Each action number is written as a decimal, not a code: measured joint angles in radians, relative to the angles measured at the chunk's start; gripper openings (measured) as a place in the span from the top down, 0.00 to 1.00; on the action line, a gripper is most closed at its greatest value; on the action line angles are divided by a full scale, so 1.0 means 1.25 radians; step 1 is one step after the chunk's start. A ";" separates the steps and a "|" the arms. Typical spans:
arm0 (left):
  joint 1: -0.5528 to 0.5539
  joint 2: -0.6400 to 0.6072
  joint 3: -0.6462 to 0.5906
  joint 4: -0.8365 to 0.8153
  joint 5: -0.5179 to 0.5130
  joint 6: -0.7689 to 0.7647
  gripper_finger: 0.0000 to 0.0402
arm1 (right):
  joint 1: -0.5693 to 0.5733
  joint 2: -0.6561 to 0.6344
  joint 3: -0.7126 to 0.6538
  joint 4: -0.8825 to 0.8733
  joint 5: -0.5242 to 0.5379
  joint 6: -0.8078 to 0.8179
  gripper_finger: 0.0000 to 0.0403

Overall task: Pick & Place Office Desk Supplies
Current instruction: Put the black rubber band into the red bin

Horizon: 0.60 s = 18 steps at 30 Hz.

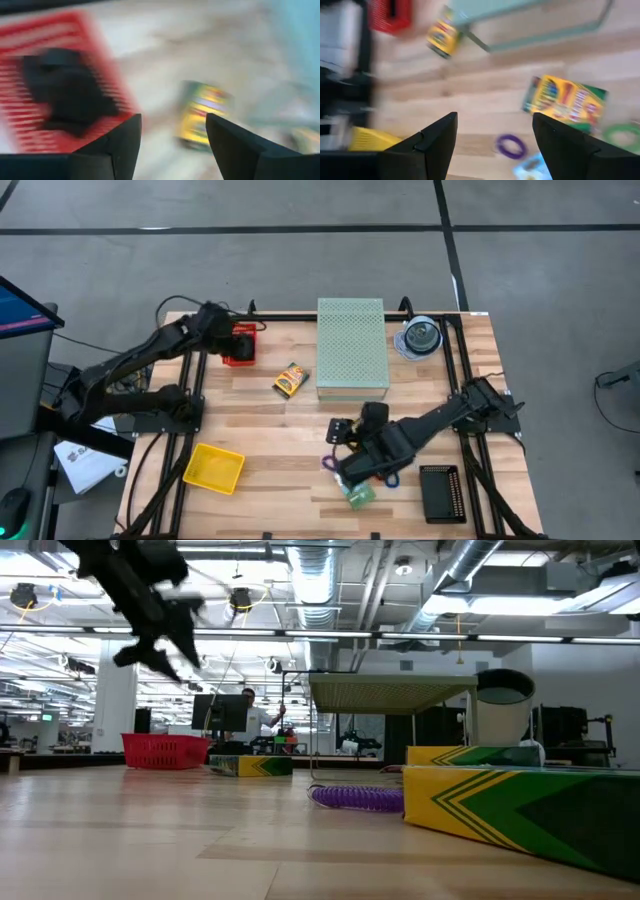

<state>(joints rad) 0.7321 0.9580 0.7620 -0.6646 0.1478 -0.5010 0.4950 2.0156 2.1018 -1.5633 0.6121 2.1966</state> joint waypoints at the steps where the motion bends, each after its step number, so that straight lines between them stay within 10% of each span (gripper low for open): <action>1: -0.016 -0.025 0.000 0.003 0.040 0.001 0.47 | -0.009 0.000 -0.009 0.007 -0.034 -0.018 0.37; 9: -0.127 -0.202 0.000 0.045 0.151 -0.054 0.50 | -0.075 -0.002 -0.143 0.330 -0.209 -0.221 0.37; 18: -0.151 -0.254 0.001 0.099 0.148 -0.130 0.54 | -0.070 0.001 -0.314 0.374 -0.262 -0.034 0.42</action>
<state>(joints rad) 0.5430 0.6407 0.7628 -0.5404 0.3329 -0.6639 0.4073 2.0162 1.7093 -1.0953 0.2840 2.1545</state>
